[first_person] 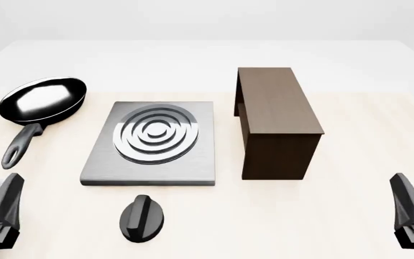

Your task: Turn on the stove.

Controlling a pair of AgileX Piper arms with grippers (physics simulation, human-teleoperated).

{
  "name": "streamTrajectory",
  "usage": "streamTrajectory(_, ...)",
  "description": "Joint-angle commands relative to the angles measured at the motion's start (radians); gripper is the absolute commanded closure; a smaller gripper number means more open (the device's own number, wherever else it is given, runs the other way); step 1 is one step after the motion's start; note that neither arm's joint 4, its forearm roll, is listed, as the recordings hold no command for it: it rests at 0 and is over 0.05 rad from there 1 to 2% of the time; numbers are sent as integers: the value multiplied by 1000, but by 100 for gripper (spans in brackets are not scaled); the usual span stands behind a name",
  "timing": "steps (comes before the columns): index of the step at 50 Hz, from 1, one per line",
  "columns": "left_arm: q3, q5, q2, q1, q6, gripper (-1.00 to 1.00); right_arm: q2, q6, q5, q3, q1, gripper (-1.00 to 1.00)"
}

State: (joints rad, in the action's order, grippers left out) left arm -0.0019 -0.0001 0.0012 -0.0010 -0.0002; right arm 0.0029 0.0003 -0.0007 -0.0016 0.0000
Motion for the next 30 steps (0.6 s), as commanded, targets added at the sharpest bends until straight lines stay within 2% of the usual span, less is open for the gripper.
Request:
streamTrajectory(1, -5, 3, 3, 0, -8, -100, 5, 1, -1, -2, 0, -100)
streamTrajectory(11, -6, 9, 3, 0, -2, -100, 5, 6, 0, -2, 0, -100)
streamTrajectory(13, -20, 2, 1, -6, 24, -100, 6, 6, 0, -2, 0, -100)
streamTrajectory(14, -30, -5, 0, -6, 63, -100, 6, 7, 0, -2, -1, -100)
streamTrajectory(16, -76, 29, -1, -15, 40, -100, 7, 7, -1, -1, -1, -100)
streamTrajectory(19, -140, 70, -1, -38, 73, -100, 7, 8, -1, -1, -1, -100)
streamTrajectory(24, -267, 177, 0, -40, 41, -100, 7, 8, -1, -1, 0, -100)
streamTrajectory(30, -351, 231, 59, -44, 22, -100, 7, 11, -1, -1, -1, -100)
